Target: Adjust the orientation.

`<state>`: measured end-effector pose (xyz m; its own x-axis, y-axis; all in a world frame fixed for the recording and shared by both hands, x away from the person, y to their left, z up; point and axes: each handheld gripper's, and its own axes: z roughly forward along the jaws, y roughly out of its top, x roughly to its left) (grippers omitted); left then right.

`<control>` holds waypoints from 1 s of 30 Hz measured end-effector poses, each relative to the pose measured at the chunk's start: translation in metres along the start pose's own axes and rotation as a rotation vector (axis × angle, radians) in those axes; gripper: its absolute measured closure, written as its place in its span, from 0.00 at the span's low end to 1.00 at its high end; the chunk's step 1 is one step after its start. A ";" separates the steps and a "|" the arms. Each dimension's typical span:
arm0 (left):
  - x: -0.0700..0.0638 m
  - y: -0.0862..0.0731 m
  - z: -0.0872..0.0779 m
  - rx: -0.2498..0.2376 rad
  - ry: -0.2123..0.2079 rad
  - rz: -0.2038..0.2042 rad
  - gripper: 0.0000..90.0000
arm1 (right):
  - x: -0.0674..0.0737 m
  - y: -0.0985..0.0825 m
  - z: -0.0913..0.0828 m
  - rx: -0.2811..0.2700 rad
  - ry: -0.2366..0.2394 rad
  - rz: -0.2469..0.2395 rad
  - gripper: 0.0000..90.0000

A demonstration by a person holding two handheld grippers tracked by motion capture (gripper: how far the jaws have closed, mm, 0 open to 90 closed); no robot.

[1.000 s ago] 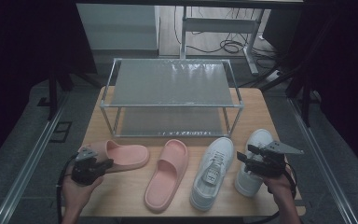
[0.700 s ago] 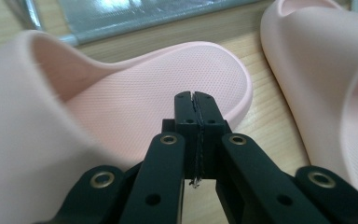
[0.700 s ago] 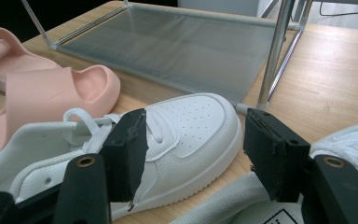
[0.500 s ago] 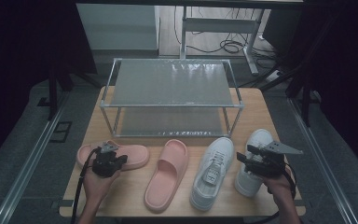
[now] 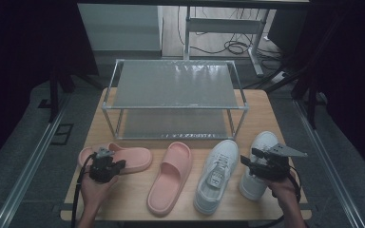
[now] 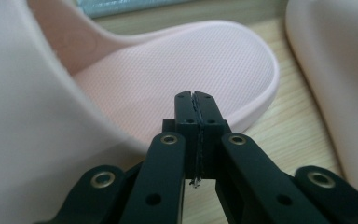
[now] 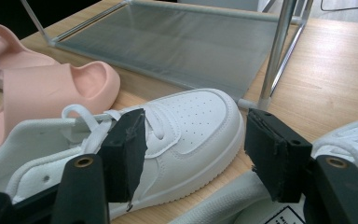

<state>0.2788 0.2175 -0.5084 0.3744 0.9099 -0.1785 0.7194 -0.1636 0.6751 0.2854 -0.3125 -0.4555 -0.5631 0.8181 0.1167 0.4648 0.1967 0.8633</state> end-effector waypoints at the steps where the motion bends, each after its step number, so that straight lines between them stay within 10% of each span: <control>1: 0.000 -0.001 -0.001 -0.003 0.000 -0.005 1.00 | 0.000 0.000 0.000 0.000 0.000 0.000 0.44; 30: 0.016 -0.029 -0.035 0.035 -0.008 -0.013 0.99 | 0.002 -0.001 0.000 0.004 -0.002 -0.002 0.43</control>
<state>0.2439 0.2503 -0.5058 0.3701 0.9087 -0.1930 0.7440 -0.1655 0.6474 0.2843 -0.3108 -0.4559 -0.5627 0.8187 0.1140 0.4662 0.2004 0.8617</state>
